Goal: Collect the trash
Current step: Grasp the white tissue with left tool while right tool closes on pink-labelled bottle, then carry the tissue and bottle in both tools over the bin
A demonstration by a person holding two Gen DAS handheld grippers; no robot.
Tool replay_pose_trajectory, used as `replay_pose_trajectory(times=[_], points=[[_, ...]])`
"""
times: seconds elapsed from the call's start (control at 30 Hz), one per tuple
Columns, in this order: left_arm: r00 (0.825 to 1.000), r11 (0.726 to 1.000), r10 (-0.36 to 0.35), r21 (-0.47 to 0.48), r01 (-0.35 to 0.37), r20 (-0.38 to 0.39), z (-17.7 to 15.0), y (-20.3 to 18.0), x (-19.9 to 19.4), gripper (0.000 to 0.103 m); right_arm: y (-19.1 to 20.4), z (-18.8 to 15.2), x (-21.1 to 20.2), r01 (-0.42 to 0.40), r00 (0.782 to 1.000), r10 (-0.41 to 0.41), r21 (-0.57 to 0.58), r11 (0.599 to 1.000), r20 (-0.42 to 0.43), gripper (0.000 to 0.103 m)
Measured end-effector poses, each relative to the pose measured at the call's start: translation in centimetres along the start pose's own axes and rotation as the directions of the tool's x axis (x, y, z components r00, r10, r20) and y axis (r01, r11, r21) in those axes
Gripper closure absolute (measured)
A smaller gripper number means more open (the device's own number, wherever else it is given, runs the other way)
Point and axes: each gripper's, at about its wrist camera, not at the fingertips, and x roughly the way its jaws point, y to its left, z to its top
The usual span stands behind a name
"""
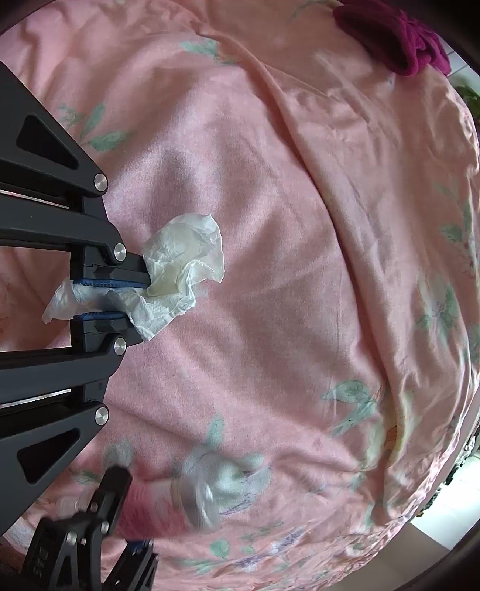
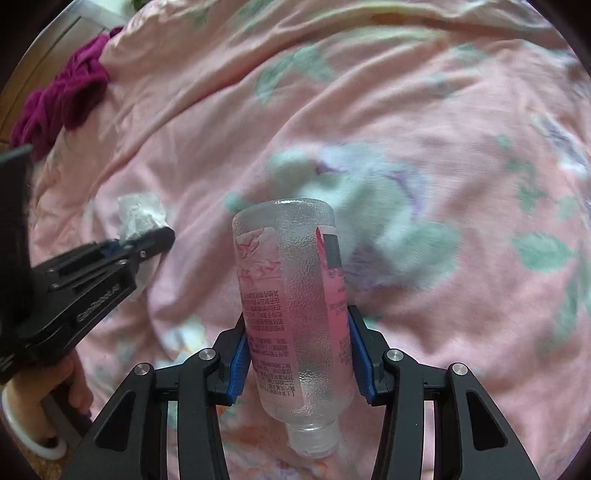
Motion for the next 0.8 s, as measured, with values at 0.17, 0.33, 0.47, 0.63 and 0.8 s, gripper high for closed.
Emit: replay_pose_trajectory(times=[0.17,0.33,0.47,0.63,0.8], points=[[1.000,1.000,-0.012,-0.009,0.012,0.023,-1.1,0.0,-0.6,0.093,0.3,-2.7,-2.6,0.002,0.999,-0.002,-0.011,1.000,0.045,0.057],[0.999,0.999,-0.033,-0.035,0.035,0.038,-3.0,0.2,-2.1,0.093,1.7,-6.6,-4.7,-0.018,0.998,0.020,-0.032,0.999,0.054,0.057],[0.997,0.997,-0.041,-0.067,0.045,0.060,-5.9,0.0,-4.6,0.093,3.3,-9.5,-5.8,-0.046,0.997,0.048,-0.044,0.998,0.056,0.057],[0.996,0.992,-0.007,-0.126,0.018,0.086,-11.4,1.3,-7.9,0.093,6.9,-12.2,-6.3,-0.070,0.996,0.076,-0.104,0.992,0.047,0.057],[0.996,0.971,0.021,-0.238,0.001,0.089,-17.1,4.4,-10.5,0.093,11.5,-14.9,-6.9,-0.093,0.994,0.103,-0.211,0.973,0.035,0.057]])
